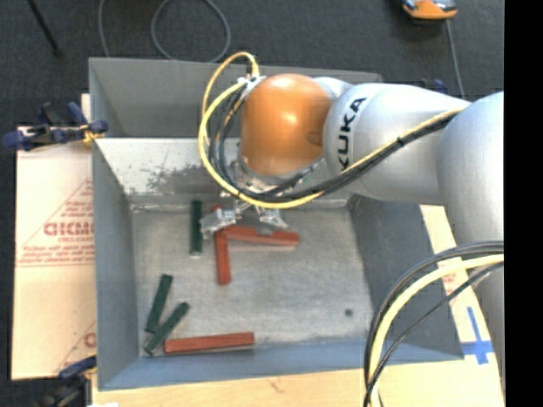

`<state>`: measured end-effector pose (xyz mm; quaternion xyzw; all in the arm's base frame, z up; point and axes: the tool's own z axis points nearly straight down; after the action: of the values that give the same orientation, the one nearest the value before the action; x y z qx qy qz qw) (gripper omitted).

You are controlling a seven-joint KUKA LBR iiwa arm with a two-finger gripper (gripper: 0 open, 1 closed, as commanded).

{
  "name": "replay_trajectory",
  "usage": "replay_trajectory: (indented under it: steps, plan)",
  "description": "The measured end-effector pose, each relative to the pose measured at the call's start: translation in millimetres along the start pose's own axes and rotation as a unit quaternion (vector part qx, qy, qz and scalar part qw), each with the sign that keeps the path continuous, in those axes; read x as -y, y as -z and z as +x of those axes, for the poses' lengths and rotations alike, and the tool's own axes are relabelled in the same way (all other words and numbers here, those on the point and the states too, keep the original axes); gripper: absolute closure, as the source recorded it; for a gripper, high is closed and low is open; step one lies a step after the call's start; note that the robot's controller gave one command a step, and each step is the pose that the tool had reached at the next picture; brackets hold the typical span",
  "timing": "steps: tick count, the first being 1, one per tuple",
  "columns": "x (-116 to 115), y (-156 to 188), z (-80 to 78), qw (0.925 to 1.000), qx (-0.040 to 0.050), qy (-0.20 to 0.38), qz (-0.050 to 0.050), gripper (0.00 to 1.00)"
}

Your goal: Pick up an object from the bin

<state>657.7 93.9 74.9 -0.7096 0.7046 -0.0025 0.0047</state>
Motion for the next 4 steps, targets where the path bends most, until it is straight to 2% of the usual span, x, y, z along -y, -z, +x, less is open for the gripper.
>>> replay_trajectory:
  steps: [1,2,3,4]
  plan:
    - [-3,0,18.6,0.9999,0.0016,-0.011,0.0,0.0]
    - [-2,-1,100.6,0.9872,-0.0007,-0.16,-0.001,0.0]
    - [1,3,97.3,0.987,0.0022,-0.16,0.003,1.0]
    - [0,3,97.6,0.9867,0.0019,-0.162,0.002,1.0]
